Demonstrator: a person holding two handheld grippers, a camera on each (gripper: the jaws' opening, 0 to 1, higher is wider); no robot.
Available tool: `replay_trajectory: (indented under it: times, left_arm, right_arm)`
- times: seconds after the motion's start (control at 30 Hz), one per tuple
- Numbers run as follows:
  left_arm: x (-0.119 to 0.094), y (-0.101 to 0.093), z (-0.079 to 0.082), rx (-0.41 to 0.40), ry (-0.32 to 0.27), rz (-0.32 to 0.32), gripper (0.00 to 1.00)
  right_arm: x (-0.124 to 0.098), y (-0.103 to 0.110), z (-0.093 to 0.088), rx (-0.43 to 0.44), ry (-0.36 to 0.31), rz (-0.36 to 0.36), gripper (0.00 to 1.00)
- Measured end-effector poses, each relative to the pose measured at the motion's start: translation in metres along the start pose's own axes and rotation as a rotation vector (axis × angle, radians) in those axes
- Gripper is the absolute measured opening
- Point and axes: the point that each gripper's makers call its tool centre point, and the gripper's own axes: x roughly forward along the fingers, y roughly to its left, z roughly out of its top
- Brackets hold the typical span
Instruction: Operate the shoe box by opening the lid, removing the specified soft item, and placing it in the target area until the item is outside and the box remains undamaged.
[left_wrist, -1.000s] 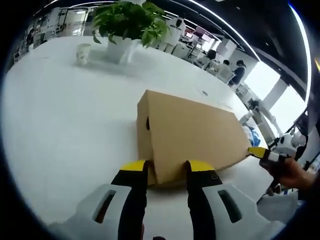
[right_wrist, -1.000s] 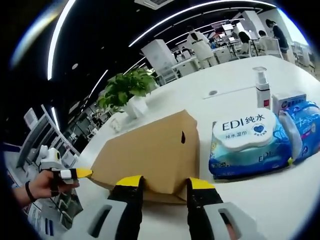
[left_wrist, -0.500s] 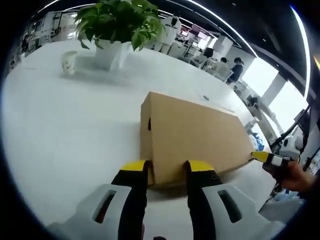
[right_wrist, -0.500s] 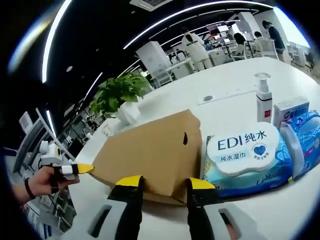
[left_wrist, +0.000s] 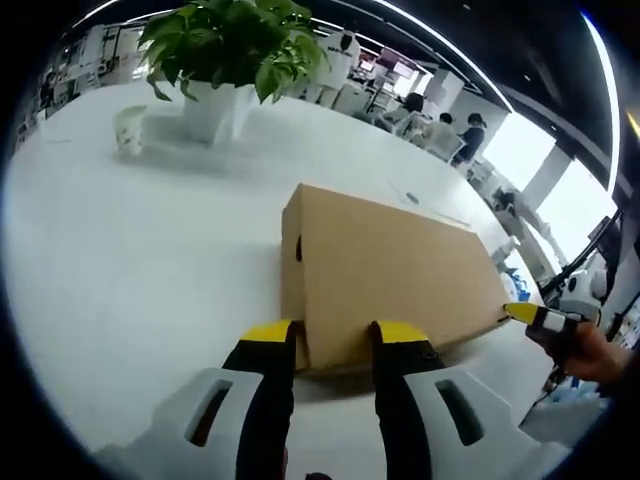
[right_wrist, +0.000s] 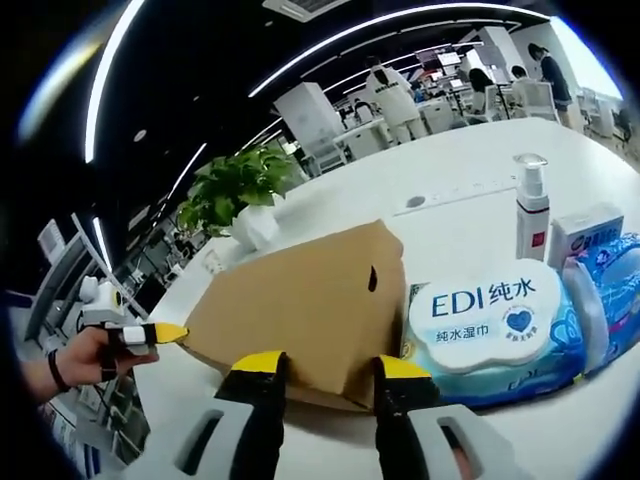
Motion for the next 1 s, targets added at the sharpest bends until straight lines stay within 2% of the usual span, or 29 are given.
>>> replay_trajectory:
  times: [0.03, 0.17, 0.23, 0.33, 0.47, 0.6, 0.7, 0.87, 1.0]
  left_arm:
    - [0.0, 0.0, 0.0, 0.003, -0.001, 0.002, 0.29]
    - [-0.004, -0.001, -0.001, 0.033, -0.005, 0.01, 0.29]
    - [-0.009, -0.001, -0.003, 0.06, -0.009, 0.018, 0.33]
    - [-0.024, -0.004, -0.006, 0.076, -0.039, 0.023, 0.38]
    - [-0.041, -0.013, -0.015, 0.109, -0.066, 0.021, 0.42]
    - [-0.056, -0.037, -0.029, 0.158, -0.088, -0.009, 0.46]
    - [-0.064, -0.055, -0.038, 0.18, -0.097, -0.029, 0.47]
    - [-0.076, -0.086, -0.049, 0.245, -0.122, -0.067, 0.51]
    - [-0.078, -0.098, -0.055, 0.26, -0.133, -0.091, 0.54]
  right_arm:
    - [0.0, 0.0, 0.001, -0.028, -0.004, -0.005, 0.31]
    - [-0.005, 0.001, 0.001, -0.036, -0.001, -0.002, 0.3]
    - [-0.014, -0.005, 0.002, -0.072, -0.003, -0.012, 0.31]
    - [-0.037, -0.013, 0.003, -0.085, -0.026, -0.009, 0.39]
    - [-0.076, -0.034, 0.004, -0.127, -0.063, -0.033, 0.42]
    - [-0.124, -0.057, -0.007, -0.138, -0.081, -0.072, 0.48]
    - [-0.158, -0.074, -0.015, -0.105, -0.11, -0.112, 0.5]
    - [-0.193, -0.088, -0.019, -0.092, -0.154, -0.139, 0.52]
    - [-0.202, -0.091, -0.025, -0.117, -0.156, -0.135, 0.52]
